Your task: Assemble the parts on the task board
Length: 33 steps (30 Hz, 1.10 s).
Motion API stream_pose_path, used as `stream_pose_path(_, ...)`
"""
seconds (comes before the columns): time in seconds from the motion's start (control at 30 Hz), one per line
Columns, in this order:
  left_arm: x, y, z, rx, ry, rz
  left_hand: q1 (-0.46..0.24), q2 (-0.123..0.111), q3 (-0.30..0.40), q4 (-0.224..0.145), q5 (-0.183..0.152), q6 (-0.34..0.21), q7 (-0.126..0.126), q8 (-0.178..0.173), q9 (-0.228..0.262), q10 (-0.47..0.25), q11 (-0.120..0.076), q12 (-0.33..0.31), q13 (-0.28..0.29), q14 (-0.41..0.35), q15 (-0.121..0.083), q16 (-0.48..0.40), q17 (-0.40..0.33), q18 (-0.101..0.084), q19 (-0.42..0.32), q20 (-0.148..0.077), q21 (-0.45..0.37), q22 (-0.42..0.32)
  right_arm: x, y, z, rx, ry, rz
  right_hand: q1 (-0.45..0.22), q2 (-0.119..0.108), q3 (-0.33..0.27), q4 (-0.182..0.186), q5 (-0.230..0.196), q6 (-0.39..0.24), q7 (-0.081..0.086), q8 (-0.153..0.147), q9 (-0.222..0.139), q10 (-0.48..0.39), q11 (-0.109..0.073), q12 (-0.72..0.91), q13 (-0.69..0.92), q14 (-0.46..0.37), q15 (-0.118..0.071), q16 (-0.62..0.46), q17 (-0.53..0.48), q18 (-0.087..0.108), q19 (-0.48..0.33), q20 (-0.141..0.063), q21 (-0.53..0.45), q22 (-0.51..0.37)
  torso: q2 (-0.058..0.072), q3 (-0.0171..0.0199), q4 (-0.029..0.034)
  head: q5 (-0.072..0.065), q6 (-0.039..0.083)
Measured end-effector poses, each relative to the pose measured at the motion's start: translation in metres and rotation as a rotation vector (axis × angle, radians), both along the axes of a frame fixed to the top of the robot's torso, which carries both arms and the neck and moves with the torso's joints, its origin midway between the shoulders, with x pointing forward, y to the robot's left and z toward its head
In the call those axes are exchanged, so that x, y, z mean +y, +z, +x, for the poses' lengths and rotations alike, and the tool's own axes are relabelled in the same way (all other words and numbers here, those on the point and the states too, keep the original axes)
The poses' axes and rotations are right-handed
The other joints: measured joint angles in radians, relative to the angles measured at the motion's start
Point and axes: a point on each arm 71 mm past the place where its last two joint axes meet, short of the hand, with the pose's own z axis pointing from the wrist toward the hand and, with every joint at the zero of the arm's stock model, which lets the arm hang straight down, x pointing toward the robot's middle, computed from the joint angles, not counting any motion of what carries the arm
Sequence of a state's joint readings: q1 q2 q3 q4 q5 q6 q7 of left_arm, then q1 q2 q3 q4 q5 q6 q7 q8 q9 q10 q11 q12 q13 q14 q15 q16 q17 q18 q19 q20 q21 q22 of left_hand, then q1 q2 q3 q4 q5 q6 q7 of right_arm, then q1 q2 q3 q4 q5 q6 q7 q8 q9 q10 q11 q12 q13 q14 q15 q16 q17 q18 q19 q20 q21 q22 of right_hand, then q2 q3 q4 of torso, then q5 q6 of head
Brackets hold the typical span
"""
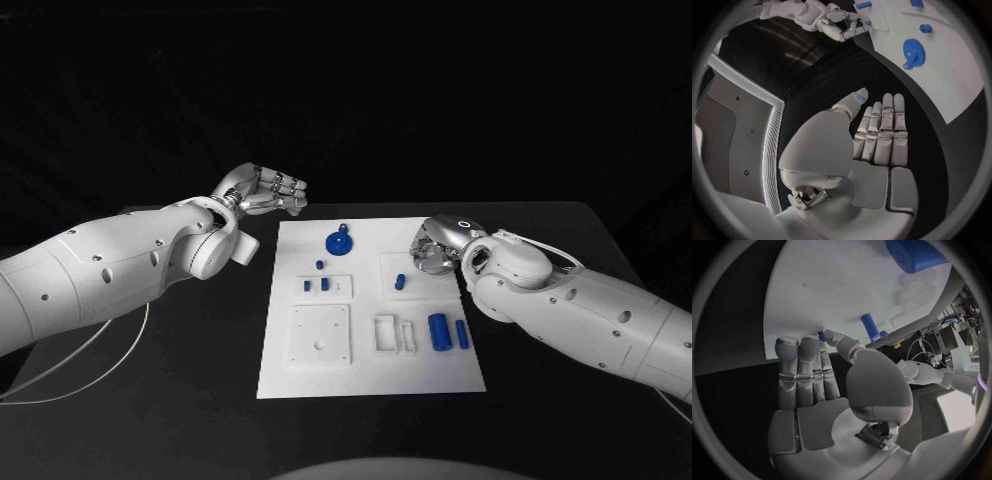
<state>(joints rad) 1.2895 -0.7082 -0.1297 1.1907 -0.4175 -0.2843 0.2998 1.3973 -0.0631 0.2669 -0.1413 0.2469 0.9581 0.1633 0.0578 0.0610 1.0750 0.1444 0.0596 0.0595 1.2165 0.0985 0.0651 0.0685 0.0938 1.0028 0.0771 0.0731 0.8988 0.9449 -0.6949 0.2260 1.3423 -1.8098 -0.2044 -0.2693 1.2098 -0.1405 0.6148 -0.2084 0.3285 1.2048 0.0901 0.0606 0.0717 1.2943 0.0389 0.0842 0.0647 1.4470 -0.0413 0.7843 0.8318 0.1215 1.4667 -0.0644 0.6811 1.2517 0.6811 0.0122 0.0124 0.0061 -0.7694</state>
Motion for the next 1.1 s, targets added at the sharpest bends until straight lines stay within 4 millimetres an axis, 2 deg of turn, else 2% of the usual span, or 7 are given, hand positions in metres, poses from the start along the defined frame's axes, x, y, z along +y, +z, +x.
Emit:
stream_pose_path(0.07,0.0,0.0,0.0,-0.004,0.002,0.002,0.009,0.0,-0.005,0.001,0.0,-0.001,-0.001,0.0,0.0,-0.013,0.002,0.0,0.0,-0.004,0.004,0.0,0.0,0.007,0.0,0.0,0.0,-0.004,0.001,0.0,0.0,-0.007,0.001,-0.014,-0.006,-0.006,0.018,-0.003,0.019,0.005,0.001,0.0,0.001,0.002,-0.002,0.0,0.002,0.0,0.0,0.0,0.0,0.0,0.0,0.0,0.003,0.005,0.0,0.0,0.0001,0.002,0.001)
stream_pose_path(0.17,0.001,0.0,0.0,-0.008,0.006,0.004,0.01,0.001,-0.008,0.001,0.0,-0.001,-0.001,0.0,0.0,-0.018,0.004,0.0,0.0,-0.006,0.006,0.0,0.0,0.007,0.0,0.0,0.0,-0.006,0.002,0.0,-0.001,-0.016,0.002,-0.031,-0.01,-0.01,0.043,-0.011,0.039,0.011,-0.002,0.0,0.003,0.008,-0.004,0.005,0.003,-0.004,-0.004,0.0,0.0,0.0,0.0,0.0,0.012,0.013,0.0,0.0001,0.0002,0.003,0.001)
stream_pose_path(0.37,0.001,0.001,0.0,-0.013,0.01,0.006,0.016,0.005,-0.019,0.004,0.0,-0.001,-0.001,0.0,0.0,-0.018,0.004,0.0,0.0,-0.005,0.006,0.0,0.0,0.007,0.003,0.003,0.0,-0.019,0.004,0.0,-0.002,-0.033,0.001,-0.054,-0.017,-0.018,0.106,-0.028,0.053,0.038,-0.011,-0.003,0.006,0.033,-0.011,0.015,0.002,-0.005,-0.01,0.005,0.0,0.0,0.002,-0.009,0.026,0.029,0.0,0.0004,-0.0004,0.003,-0.003)
stream_pose_path(0.47,0.002,0.001,0.0,-0.014,0.012,0.006,0.016,0.005,-0.019,0.004,0.0,-0.001,-0.001,0.0,0.0,-0.018,0.004,0.0,0.0,-0.005,0.006,0.0,0.0,0.007,0.003,0.003,0.0,-0.023,0.003,0.0,-0.002,-0.043,-0.004,-0.061,-0.017,-0.018,0.106,-0.027,0.059,0.049,-0.014,-0.001,0.009,0.044,-0.014,0.02,0.002,-0.004,-0.011,0.005,-0.002,0.0,-0.002,-0.012,0.027,0.033,0.001,0.0006,-0.0007,0.003,-0.004)
stream_pose_path(0.73,0.005,0.0,0.001,0.005,0.029,-0.016,0.016,0.005,-0.025,0.01,0.0,-0.001,-0.001,0.0,0.0,-0.018,0.004,0.0,0.0,-0.006,0.006,0.0,0.0,0.007,0.003,0.003,0.0,-0.04,-0.006,0.0,-0.007,-0.065,-0.027,-0.054,-0.017,-0.017,0.124,-0.026,0.047,0.064,-0.016,0.009,0.032,0.06,-0.017,0.026,0.007,0.0,-0.015,0.005,-0.012,-0.006,0.002,-0.016,0.027,0.038,0.001,0.0018,-0.001,0.007,-0.006)
stream_pose_path(0.83,0.007,0.0,0.001,0.017,0.038,-0.032,0.016,0.005,-0.025,0.01,0.0,0.023,-0.003,0.0,0.0,-0.018,0.004,0.0,0.0,-0.005,0.006,0.0,0.0,0.007,0.003,0.003,0.0,-0.044,-0.009,0.0,-0.009,-0.067,-0.032,-0.042,-0.017,-0.017,0.124,-0.026,0.039,0.07,-0.014,0.007,0.032,0.061,-0.017,0.026,0.008,-0.003,-0.018,0.005,-0.014,-0.006,0.0,-0.018,0.022,0.038,0.0,0.0012,-0.0015,0.008,-0.006)
stream_pose_path(1.1,0.016,-0.001,0.004,0.035,0.071,-0.051,0.016,0.005,-0.025,0.01,0.0,0.035,-0.003,0.0,0.0,-0.014,0.0,0.0,0.0,-0.005,0.006,0.0,0.0,0.007,0.003,0.003,0.0,-0.044,-0.013,0.009,-0.009,-0.076,-0.049,0.017,-0.014,-0.014,0.129,-0.02,-0.037,0.061,-0.017,0.007,0.034,0.061,-0.017,0.022,0.007,-0.003,-0.018,0.005,-0.019,-0.007,-0.002,-0.02,0.009,0.035,0.0,0.0009,-0.0021,0.007,-0.002)
